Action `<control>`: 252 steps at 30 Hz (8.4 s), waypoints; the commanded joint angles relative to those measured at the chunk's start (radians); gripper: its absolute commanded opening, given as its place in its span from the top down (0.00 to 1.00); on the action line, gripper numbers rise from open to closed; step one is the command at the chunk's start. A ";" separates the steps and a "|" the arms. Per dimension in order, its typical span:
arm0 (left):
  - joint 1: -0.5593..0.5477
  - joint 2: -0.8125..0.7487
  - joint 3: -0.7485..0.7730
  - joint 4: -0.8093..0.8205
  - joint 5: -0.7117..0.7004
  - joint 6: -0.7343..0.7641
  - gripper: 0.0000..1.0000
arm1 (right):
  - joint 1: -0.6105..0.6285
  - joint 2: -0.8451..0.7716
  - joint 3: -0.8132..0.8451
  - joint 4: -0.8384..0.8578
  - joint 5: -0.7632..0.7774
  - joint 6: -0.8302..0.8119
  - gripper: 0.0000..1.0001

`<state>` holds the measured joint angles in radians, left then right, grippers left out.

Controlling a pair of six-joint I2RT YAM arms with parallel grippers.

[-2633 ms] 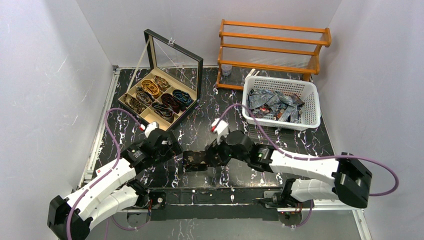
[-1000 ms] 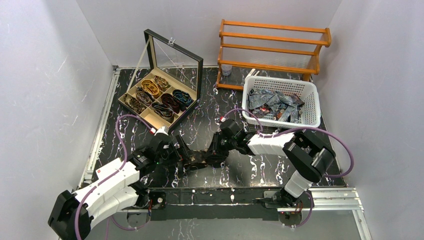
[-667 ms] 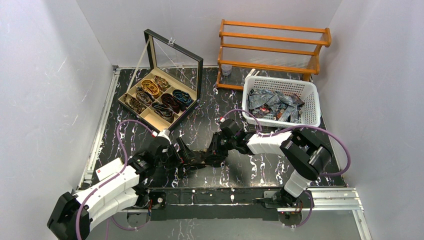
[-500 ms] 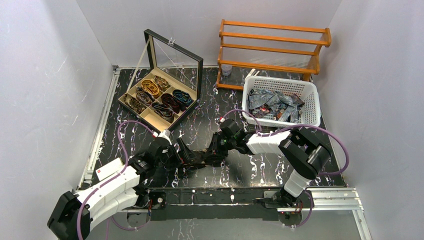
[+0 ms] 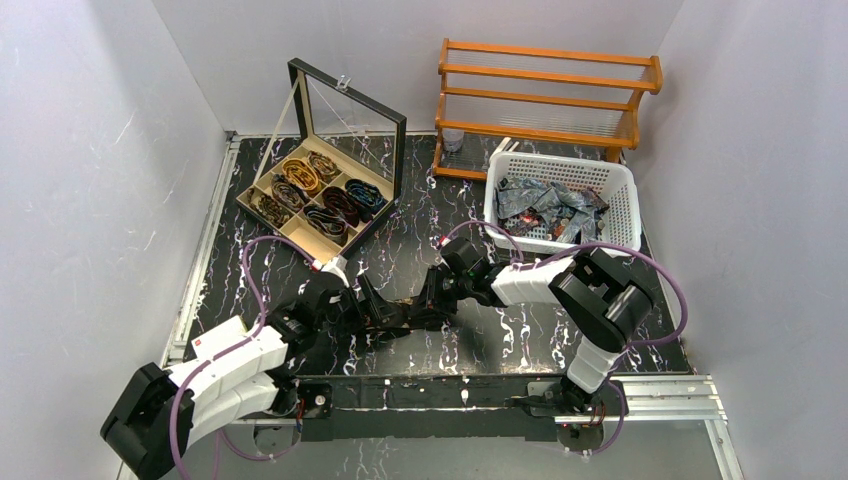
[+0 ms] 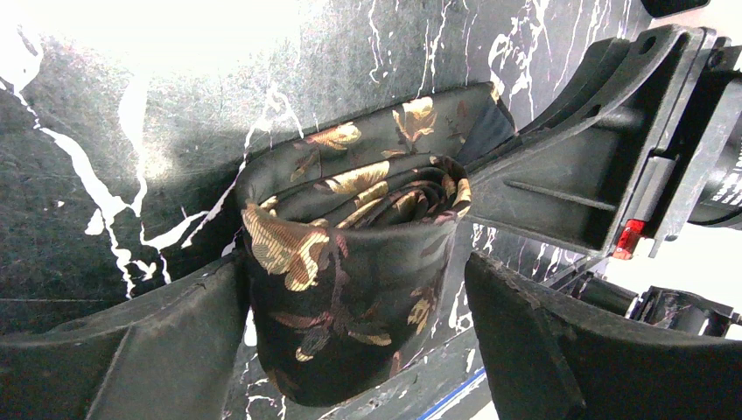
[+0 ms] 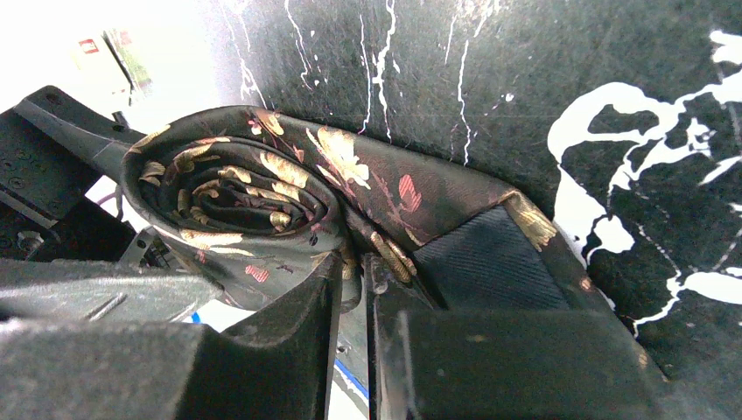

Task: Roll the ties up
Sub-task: Roll the tie at the center of the board.

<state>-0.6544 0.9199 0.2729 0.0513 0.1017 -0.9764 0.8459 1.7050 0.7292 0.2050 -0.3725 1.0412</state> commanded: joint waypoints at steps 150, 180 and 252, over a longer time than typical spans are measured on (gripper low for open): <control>0.027 0.090 0.037 0.188 -0.012 0.050 0.02 | -0.202 0.144 0.209 -0.213 -0.503 -0.720 0.28; 0.000 0.380 -0.093 0.721 0.128 -0.078 0.03 | -0.275 0.227 0.025 0.134 -0.493 -0.426 0.47; -0.145 0.486 0.007 0.650 -0.119 -0.235 0.57 | -0.280 0.175 0.100 0.007 -0.548 -0.437 0.61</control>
<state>-0.7952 1.3895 0.2527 0.7238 -0.0101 -1.2301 0.5446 1.8481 0.8005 0.1905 -0.8806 0.6060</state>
